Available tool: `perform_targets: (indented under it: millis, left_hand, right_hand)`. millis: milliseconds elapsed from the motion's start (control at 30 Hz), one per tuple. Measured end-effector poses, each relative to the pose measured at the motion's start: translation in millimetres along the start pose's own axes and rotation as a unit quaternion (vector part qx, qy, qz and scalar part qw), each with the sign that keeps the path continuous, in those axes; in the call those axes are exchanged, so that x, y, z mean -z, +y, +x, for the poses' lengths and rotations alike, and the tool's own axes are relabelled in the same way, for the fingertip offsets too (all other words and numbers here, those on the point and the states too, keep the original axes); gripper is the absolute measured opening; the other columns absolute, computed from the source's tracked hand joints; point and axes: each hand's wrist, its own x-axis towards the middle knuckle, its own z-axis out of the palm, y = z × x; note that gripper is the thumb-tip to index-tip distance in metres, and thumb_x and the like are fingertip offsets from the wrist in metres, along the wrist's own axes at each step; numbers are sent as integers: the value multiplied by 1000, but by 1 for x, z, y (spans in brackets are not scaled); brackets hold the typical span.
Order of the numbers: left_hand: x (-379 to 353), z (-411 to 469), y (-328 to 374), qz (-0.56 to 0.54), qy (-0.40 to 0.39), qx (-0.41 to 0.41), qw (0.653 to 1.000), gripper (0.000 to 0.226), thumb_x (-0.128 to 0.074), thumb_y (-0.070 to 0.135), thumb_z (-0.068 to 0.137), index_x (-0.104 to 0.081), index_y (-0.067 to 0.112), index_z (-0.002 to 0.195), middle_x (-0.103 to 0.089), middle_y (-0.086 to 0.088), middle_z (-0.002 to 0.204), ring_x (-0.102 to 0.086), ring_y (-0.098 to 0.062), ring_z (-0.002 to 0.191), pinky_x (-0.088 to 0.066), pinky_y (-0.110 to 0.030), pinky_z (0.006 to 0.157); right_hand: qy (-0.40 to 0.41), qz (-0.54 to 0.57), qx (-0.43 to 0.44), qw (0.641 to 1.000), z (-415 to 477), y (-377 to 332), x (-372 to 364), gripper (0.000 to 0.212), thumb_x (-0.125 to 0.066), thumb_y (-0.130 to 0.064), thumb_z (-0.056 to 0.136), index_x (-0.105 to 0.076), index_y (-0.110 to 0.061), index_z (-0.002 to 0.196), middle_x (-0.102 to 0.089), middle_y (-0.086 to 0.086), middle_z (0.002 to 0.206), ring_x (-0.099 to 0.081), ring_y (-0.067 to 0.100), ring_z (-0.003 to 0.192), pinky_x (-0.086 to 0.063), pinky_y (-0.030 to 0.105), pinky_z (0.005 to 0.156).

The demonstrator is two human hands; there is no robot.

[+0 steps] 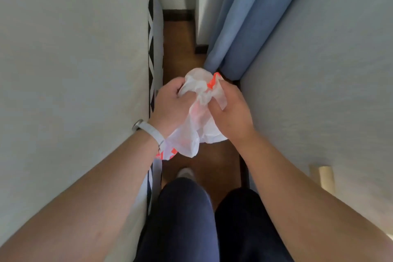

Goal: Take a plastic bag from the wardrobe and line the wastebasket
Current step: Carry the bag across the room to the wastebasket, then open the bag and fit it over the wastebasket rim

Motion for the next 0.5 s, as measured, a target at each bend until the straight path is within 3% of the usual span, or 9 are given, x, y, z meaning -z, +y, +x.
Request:
perform_targets:
  millis: [100,167,367,500]
  left_hand:
    - [-17,21,-31,-7,-3,0,1000,26,-60,17,83,-52,26,60,-47,13,56,-45,-7,60,-37,-25,57]
    - [-29,31,-51,8,-14,-3,1000,35,-61,16,84,-45,27,56,-42,14,54,-40,-4,55,-33,-21,54]
    - [-53,44,-95,78,-3,-41,996,32,-56,14,84,-44,26,56,-44,10,56,-42,-7,54,-30,-26,51]
    - [-56,56,-108,180,-31,-82,980,22,-52,22,85,-49,22,64,-51,7,65,-48,-13,62,-30,-29,52]
  right_hand:
    - [39,28,9,999,17,31,-25,47,-53,-42,93,-48,-25,137,-55,-3,131,-50,12,118,-44,34,99]
    - [67,37,13,997,20,53,-35,45,-54,-41,91,-51,-25,133,-57,-6,127,-49,9,116,-45,36,98]
    - [81,51,18,995,18,107,-69,50,-57,-43,87,-51,-30,135,-56,-6,127,-49,5,116,-44,32,100]
    - [93,57,23,994,27,129,-89,53,-53,-55,86,-51,-33,133,-56,-9,129,-51,5,117,-46,37,99]
